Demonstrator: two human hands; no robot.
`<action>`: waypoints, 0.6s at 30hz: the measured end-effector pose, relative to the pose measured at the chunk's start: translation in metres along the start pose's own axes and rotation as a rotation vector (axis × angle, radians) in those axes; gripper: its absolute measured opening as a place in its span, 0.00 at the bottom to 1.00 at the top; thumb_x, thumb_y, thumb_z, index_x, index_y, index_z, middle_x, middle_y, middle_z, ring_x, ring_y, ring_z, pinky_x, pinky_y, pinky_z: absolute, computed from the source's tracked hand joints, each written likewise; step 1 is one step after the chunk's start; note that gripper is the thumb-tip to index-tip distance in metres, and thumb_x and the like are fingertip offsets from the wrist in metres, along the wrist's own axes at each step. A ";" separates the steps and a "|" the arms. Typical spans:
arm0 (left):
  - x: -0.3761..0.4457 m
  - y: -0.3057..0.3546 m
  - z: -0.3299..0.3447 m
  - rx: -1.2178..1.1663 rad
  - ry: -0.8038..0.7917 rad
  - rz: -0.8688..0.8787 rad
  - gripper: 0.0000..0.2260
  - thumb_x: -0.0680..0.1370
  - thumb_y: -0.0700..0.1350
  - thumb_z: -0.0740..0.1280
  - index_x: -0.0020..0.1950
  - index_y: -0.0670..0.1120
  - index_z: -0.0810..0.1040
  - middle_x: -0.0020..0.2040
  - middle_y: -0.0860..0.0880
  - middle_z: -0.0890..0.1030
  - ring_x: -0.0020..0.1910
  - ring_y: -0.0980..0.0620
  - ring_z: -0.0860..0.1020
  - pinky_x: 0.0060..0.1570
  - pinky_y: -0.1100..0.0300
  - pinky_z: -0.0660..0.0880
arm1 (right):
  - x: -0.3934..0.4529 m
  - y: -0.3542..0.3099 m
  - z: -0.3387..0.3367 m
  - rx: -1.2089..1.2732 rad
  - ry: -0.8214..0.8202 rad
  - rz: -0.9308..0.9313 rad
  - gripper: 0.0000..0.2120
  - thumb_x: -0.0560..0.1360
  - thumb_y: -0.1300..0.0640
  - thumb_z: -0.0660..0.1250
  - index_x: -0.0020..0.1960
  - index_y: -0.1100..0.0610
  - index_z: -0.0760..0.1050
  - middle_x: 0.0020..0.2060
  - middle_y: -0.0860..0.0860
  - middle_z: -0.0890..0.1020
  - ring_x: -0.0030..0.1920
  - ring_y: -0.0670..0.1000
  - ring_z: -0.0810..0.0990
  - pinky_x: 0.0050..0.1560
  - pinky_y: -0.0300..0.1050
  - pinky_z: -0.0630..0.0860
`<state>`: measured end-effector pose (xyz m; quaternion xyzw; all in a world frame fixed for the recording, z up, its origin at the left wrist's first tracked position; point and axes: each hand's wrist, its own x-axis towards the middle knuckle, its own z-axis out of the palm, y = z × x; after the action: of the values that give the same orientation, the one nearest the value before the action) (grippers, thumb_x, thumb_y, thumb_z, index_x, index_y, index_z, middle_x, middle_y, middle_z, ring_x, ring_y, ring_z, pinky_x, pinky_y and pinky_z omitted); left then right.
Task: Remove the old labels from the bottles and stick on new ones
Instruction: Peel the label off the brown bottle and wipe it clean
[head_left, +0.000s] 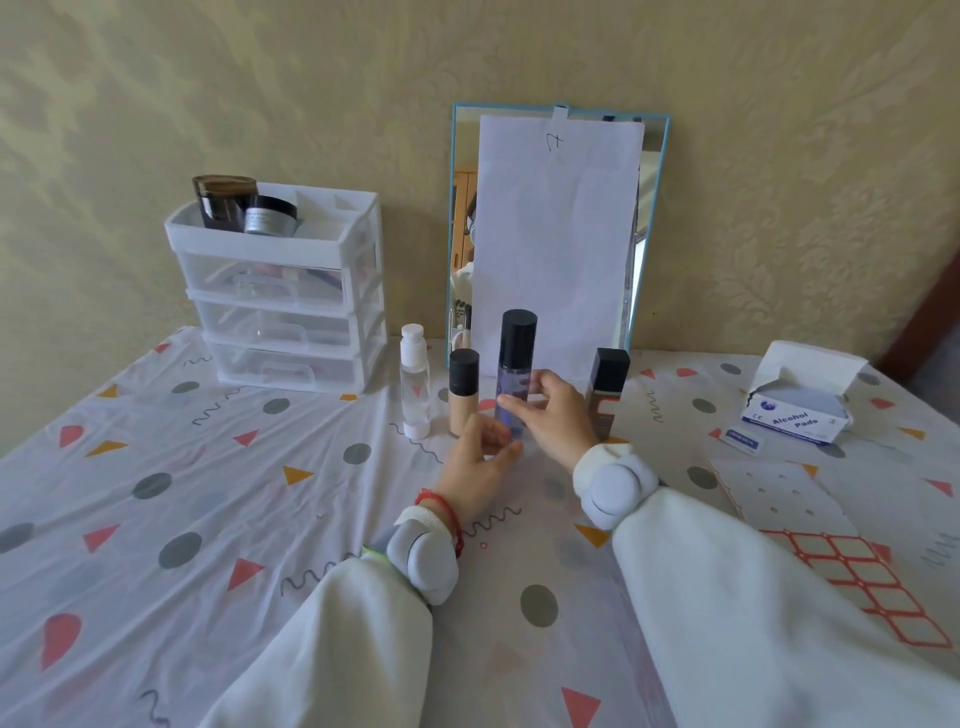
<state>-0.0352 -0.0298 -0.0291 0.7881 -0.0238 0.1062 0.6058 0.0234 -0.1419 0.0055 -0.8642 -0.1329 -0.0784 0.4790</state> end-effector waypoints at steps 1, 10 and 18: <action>-0.001 0.000 0.000 0.005 -0.018 -0.007 0.04 0.78 0.39 0.65 0.49 0.43 0.70 0.45 0.48 0.74 0.43 0.53 0.73 0.44 0.65 0.70 | 0.000 0.002 0.003 -0.011 -0.004 0.001 0.16 0.74 0.50 0.71 0.56 0.58 0.74 0.47 0.48 0.76 0.51 0.52 0.78 0.50 0.41 0.72; -0.002 0.003 0.000 0.030 -0.091 -0.020 0.04 0.78 0.38 0.66 0.51 0.42 0.73 0.46 0.46 0.77 0.46 0.51 0.75 0.52 0.59 0.74 | -0.003 0.006 0.003 -0.019 -0.039 0.081 0.25 0.73 0.47 0.72 0.64 0.60 0.73 0.58 0.54 0.80 0.56 0.52 0.78 0.56 0.44 0.74; -0.002 0.001 0.001 -0.029 -0.083 -0.012 0.04 0.76 0.35 0.68 0.47 0.42 0.74 0.41 0.44 0.79 0.41 0.51 0.77 0.49 0.59 0.75 | -0.033 0.017 -0.036 -0.018 0.252 0.107 0.10 0.71 0.54 0.74 0.43 0.56 0.74 0.37 0.49 0.79 0.41 0.53 0.79 0.43 0.46 0.77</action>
<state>-0.0371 -0.0310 -0.0285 0.7831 -0.0457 0.0697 0.6163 -0.0030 -0.1866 0.0021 -0.8577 -0.0249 -0.1617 0.4874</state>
